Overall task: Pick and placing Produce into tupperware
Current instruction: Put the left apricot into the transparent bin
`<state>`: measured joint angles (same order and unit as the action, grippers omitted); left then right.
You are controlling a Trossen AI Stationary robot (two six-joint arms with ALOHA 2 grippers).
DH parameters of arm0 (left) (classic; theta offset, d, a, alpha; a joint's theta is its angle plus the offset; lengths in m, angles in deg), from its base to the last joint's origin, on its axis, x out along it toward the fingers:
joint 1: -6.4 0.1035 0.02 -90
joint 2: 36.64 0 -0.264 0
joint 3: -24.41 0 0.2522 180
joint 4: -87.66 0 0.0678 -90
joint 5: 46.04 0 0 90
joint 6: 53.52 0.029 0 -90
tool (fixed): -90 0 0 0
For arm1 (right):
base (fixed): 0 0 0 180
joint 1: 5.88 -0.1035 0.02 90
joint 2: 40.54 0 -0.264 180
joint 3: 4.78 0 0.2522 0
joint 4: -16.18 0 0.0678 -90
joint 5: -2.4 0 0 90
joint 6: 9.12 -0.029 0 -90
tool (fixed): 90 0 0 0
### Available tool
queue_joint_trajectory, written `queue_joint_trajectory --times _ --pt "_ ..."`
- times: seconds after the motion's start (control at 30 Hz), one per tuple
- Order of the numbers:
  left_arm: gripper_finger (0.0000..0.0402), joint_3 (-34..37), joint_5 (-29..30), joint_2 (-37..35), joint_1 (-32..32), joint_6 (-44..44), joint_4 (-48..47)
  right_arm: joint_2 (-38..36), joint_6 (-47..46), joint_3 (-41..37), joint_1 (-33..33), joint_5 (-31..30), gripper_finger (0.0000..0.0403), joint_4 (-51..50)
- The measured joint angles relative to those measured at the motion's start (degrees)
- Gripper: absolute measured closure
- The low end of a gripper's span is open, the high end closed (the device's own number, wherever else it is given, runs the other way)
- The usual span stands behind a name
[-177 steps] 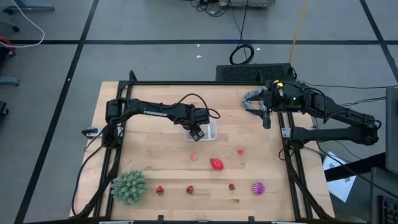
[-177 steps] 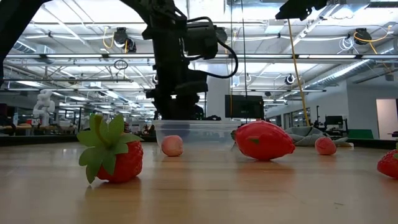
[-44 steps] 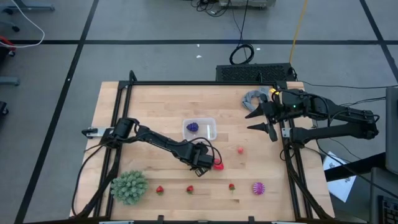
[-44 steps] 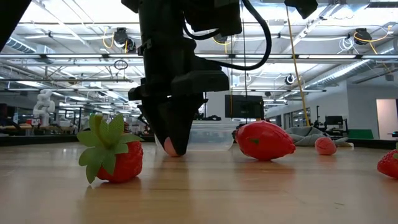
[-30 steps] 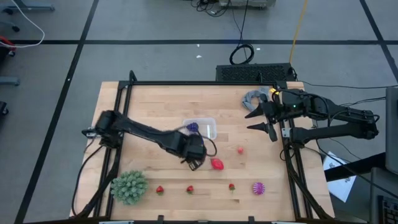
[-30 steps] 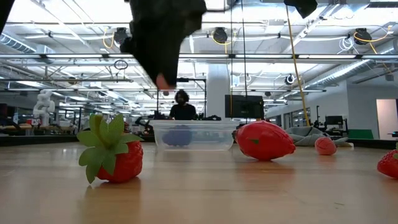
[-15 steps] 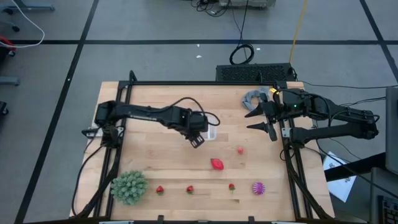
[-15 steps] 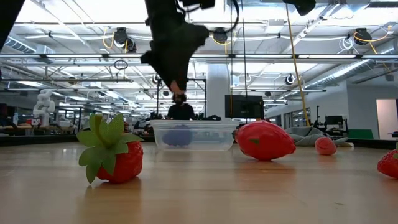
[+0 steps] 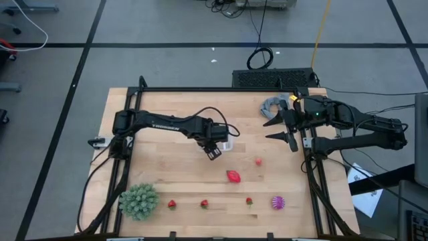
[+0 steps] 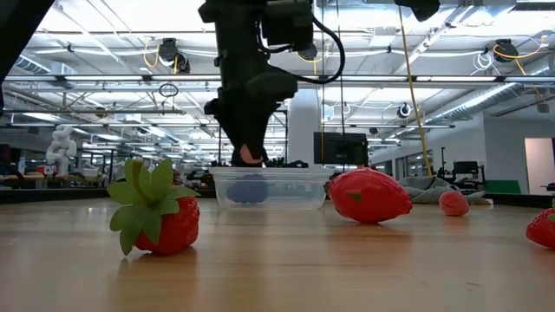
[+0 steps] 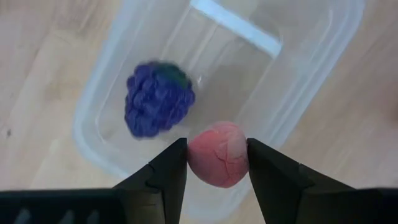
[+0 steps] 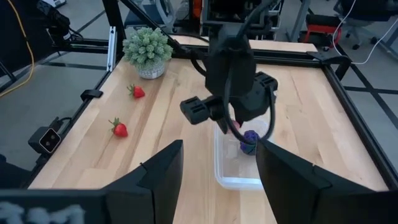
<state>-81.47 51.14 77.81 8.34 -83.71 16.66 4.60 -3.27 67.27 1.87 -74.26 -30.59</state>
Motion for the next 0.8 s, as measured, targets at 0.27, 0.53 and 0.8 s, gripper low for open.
queue_joint_trajectory --times 0.27,0.53,0.8 --pt "0.024 0.0 -0.3 1.6 0.8 1.2 0.6 0.0 -0.2 -5.3 0.0 0.0 0.0211 1.4" --pt "0.024 0.0 -1.2 2.6 1.5 1.1 1.3 0.0 0.0 -7.6 0.0 0.0 0.0211 2.1" --pt "0.024 0.0 -2.4 3.7 1.5 0.9 1.3 0.0 0.8 -7.6 0.0 0.0 0.0211 2.8"
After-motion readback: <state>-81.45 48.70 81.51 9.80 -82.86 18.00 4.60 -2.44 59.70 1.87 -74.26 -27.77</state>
